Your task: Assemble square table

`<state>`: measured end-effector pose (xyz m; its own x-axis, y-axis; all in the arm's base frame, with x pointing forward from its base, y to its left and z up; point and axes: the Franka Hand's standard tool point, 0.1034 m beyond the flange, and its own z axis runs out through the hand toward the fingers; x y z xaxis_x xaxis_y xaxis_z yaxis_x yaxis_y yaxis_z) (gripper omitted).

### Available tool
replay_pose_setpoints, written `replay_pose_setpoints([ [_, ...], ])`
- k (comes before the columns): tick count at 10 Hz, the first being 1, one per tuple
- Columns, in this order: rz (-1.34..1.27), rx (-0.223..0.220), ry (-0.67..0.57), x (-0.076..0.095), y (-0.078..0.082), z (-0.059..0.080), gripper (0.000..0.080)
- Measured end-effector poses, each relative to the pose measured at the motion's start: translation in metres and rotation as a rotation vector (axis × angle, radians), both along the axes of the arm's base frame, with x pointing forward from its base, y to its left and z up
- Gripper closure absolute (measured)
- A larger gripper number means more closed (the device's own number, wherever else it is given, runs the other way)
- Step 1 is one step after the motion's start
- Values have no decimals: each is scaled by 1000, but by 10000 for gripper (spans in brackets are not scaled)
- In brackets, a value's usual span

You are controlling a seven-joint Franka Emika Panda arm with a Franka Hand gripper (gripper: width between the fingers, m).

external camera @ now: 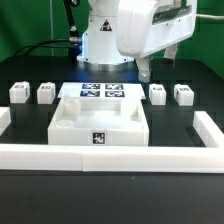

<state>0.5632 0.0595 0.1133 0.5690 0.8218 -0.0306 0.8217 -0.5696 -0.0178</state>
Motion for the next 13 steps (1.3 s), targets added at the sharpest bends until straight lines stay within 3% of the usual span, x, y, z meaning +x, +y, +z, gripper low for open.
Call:
replay_pose_setpoints([
  [13, 14, 0, 7, -4, 0, -3, 150],
])
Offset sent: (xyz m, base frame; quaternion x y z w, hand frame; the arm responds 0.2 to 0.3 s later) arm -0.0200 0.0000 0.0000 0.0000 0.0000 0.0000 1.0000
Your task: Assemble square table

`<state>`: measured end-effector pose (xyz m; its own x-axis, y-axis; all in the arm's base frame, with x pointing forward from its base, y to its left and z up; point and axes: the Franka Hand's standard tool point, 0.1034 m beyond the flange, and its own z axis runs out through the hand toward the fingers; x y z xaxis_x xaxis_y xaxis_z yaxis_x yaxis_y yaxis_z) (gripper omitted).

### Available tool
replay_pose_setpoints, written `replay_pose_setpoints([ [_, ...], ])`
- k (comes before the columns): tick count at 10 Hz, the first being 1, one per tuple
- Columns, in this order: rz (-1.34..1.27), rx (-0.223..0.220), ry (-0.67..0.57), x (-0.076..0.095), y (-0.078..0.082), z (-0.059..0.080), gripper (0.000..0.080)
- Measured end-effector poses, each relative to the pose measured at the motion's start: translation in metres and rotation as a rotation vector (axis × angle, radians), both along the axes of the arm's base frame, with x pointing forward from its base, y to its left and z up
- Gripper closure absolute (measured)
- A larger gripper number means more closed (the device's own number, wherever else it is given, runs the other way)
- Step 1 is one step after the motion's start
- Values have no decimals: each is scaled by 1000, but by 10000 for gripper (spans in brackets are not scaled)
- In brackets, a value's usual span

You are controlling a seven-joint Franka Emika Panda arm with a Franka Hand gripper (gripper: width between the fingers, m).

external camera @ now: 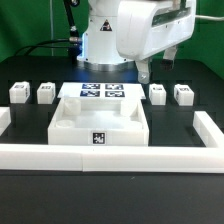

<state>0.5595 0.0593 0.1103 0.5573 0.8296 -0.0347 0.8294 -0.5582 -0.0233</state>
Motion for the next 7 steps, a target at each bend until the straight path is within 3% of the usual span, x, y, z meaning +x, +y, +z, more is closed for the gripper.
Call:
replay_pose_setpoints([
  [2, 70, -5, 14, -16, -14, 3, 150],
  [4, 270, -16, 10, -54, -25, 2, 150],
  [5, 377, -11, 31, -75, -41, -4, 150],
  [6, 483, -1, 46, -84, -53, -10, 150],
  [7, 518, -4, 47, -82, -54, -9, 150],
])
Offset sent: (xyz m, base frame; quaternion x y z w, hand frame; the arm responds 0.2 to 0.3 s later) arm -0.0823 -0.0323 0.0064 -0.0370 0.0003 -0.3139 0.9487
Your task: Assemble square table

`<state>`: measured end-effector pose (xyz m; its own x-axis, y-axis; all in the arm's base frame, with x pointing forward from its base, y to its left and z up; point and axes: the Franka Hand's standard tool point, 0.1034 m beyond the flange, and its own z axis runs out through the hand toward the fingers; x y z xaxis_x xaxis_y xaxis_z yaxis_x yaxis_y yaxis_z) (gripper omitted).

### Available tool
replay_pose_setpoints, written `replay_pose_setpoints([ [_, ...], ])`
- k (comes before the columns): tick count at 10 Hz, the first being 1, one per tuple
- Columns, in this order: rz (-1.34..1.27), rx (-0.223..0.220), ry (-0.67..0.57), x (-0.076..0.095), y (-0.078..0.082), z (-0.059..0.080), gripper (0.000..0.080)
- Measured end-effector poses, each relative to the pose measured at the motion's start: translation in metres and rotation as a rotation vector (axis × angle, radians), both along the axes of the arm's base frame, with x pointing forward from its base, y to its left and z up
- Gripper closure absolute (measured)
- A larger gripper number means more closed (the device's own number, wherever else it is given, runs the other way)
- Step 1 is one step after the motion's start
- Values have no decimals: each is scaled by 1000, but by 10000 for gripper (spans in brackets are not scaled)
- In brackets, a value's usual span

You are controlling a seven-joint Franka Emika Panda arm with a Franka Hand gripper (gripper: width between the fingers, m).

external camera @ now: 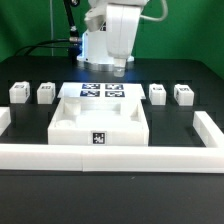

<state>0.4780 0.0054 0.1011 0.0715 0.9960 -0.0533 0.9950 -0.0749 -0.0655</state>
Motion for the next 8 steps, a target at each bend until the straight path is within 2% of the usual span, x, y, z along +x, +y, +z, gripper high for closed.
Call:
replay_pose_setpoints([
  [5, 72, 5, 9, -2, -3, -3, 150],
  [6, 109, 15, 2, -8, -12, -14, 150],
  [7, 112, 23, 19, -19, -25, -32, 150],
  [8, 100, 31, 38, -23, -31, -47, 150],
])
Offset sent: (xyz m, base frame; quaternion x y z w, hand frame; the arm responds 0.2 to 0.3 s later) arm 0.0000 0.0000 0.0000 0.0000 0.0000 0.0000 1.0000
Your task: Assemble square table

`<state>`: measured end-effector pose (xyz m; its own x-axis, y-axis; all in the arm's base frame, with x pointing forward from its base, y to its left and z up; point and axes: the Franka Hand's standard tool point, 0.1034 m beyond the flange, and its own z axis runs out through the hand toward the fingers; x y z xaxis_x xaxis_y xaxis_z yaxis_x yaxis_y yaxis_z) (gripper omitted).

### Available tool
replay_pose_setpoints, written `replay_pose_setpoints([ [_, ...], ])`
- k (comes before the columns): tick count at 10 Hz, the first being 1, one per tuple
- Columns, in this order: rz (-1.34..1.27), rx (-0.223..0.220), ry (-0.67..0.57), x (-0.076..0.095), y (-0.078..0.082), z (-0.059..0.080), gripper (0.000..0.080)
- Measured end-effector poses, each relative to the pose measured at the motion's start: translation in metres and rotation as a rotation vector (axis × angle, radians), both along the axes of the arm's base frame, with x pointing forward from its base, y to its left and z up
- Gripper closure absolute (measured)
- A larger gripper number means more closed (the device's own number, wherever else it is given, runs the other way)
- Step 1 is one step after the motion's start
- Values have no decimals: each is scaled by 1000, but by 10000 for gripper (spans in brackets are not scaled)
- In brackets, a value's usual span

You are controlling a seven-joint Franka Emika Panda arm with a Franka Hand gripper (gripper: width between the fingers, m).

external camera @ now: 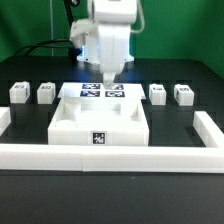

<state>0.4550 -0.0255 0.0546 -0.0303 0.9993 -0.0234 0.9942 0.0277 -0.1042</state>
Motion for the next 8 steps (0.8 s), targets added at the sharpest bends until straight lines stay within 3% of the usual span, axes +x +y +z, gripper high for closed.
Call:
replay_pose_setpoints([
  [4, -24, 18, 45, -12, -11, -41, 150],
  [7, -25, 18, 44, -13, -11, -42, 177],
  [8, -25, 18, 44, -13, -11, -42, 348],
])
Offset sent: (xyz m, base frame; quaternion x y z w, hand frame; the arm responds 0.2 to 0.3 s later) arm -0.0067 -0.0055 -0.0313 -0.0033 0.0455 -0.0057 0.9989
